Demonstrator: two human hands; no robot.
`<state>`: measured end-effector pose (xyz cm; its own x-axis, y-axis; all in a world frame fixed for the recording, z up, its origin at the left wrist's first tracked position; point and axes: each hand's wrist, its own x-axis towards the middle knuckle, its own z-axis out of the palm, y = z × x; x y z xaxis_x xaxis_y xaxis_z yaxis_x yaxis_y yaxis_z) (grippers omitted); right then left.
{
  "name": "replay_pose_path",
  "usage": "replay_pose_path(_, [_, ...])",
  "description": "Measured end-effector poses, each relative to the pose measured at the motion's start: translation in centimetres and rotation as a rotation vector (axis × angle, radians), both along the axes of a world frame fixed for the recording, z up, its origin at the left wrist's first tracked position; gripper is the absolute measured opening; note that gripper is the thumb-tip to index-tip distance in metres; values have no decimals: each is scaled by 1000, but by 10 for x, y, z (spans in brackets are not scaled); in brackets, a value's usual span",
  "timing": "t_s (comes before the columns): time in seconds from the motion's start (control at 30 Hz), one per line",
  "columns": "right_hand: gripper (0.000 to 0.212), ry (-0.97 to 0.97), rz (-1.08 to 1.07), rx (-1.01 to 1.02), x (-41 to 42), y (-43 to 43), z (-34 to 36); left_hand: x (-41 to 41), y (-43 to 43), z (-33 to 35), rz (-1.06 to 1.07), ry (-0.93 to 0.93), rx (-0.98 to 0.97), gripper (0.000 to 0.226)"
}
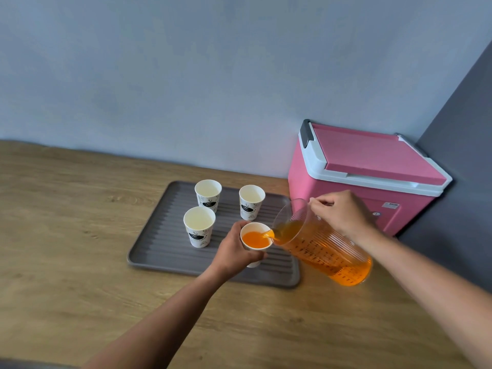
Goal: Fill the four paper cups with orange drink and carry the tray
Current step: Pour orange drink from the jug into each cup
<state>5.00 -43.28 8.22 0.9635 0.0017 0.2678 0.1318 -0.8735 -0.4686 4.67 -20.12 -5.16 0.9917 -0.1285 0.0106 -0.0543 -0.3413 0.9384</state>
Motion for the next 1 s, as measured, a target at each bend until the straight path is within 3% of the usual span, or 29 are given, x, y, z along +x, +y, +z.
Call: replay_pose_path(1.0, [41,-35,-12,9,2,-5,-6,4,-2,2,5,-12,-16,71])
